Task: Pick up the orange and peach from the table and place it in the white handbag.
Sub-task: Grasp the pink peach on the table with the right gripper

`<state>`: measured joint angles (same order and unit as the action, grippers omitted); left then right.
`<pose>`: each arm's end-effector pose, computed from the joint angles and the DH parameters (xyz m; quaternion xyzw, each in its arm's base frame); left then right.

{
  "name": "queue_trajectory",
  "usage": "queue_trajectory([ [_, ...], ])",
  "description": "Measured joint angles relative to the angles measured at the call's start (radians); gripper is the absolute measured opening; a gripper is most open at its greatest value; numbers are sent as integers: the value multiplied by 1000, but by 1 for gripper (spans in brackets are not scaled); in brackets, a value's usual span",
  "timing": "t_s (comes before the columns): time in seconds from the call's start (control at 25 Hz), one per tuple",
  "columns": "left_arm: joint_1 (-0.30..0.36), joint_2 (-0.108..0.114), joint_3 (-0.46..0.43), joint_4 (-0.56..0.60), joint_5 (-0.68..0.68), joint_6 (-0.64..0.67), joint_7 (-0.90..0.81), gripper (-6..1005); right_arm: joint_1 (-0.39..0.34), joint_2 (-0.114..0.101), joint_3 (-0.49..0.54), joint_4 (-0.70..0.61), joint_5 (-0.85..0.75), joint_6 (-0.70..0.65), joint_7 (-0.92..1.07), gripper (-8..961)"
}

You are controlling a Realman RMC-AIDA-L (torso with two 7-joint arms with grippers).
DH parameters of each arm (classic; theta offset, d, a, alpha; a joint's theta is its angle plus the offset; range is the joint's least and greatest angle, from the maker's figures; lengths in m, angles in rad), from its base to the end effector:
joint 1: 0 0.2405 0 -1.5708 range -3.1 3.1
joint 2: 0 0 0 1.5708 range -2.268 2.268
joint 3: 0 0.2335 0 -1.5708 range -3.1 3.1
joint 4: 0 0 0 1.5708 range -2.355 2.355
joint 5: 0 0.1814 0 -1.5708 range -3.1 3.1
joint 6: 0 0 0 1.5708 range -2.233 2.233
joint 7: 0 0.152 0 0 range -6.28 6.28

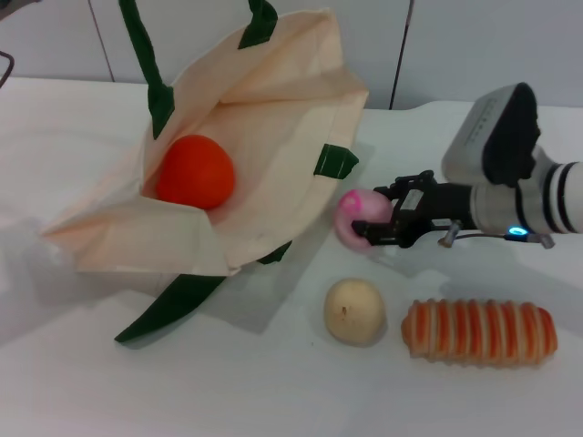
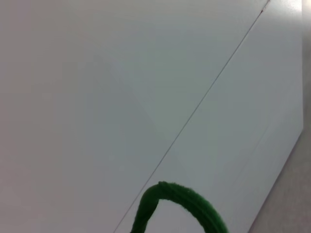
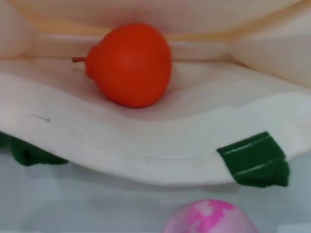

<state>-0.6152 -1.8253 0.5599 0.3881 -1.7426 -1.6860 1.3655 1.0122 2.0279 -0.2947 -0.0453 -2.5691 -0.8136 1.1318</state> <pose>-0.1964 0.3490 0.1400 -0.7571 -0.3320 -0.5457 0.1370 0.1980 0.3811 -0.0746 -0.9699 0.1294 0.0241 0.2048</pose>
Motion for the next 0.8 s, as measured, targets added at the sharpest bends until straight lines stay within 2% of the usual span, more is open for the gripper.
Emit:
queue_trajectory([
  [0.44,4,2,0,0,0,0,0,140,-72,1,82,-188,2,-188,41,636],
  [0.64,3,2,0,0,2,1,0,140,-69,2,106,-241,17,-294,40,614],
  [0.8,-3,2,0,0,5,3,0,141,-32,3,99,-251,51,-369,30,599],
])
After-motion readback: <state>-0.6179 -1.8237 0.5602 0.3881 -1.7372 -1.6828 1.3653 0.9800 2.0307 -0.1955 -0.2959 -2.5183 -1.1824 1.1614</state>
